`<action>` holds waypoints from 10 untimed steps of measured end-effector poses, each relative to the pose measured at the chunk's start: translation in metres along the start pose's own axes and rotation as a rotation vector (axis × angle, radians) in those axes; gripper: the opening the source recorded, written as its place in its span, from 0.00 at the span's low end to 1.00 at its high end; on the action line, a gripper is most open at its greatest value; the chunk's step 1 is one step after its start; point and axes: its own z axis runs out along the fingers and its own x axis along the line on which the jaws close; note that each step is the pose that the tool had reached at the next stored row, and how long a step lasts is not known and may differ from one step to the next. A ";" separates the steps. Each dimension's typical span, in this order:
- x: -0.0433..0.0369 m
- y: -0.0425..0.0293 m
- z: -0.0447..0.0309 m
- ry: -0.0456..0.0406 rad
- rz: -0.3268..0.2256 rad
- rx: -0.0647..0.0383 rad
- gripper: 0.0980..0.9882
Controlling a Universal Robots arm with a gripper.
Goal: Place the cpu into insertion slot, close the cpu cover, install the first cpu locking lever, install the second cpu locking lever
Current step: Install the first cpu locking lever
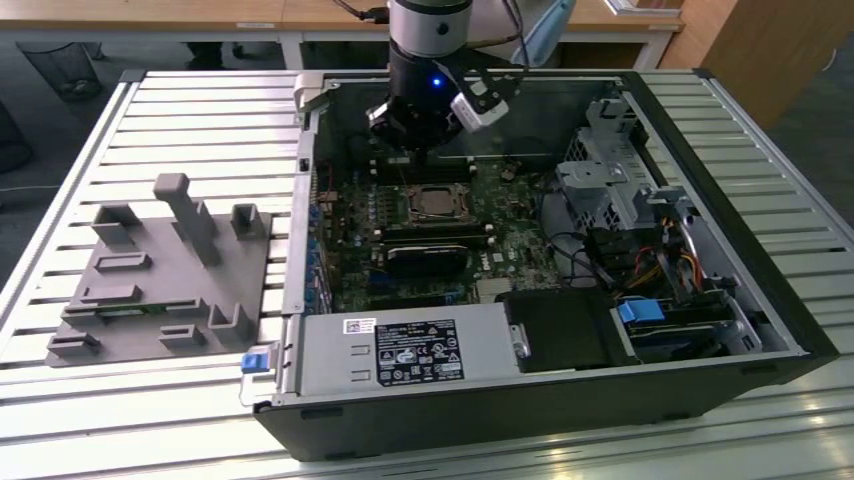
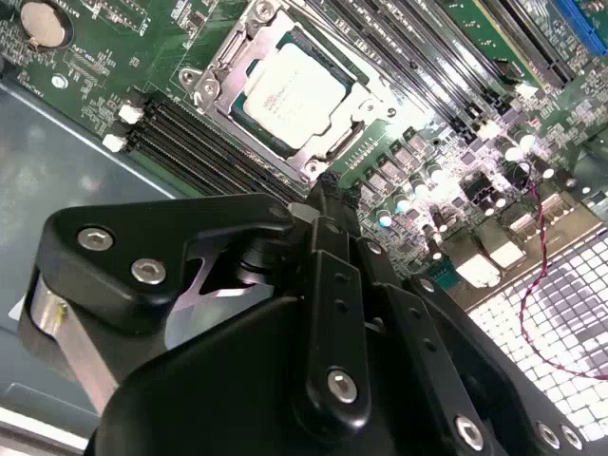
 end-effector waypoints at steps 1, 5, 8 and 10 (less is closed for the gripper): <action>0.0000 0.0000 0.0000 -0.0003 -0.005 0.000 0.02; 0.0002 0.0000 0.0000 -0.0015 0.011 0.000 0.02; 0.0003 0.0001 0.0001 -0.0044 0.048 0.000 0.02; 0.0005 0.0001 0.0001 -0.0060 0.069 0.001 0.02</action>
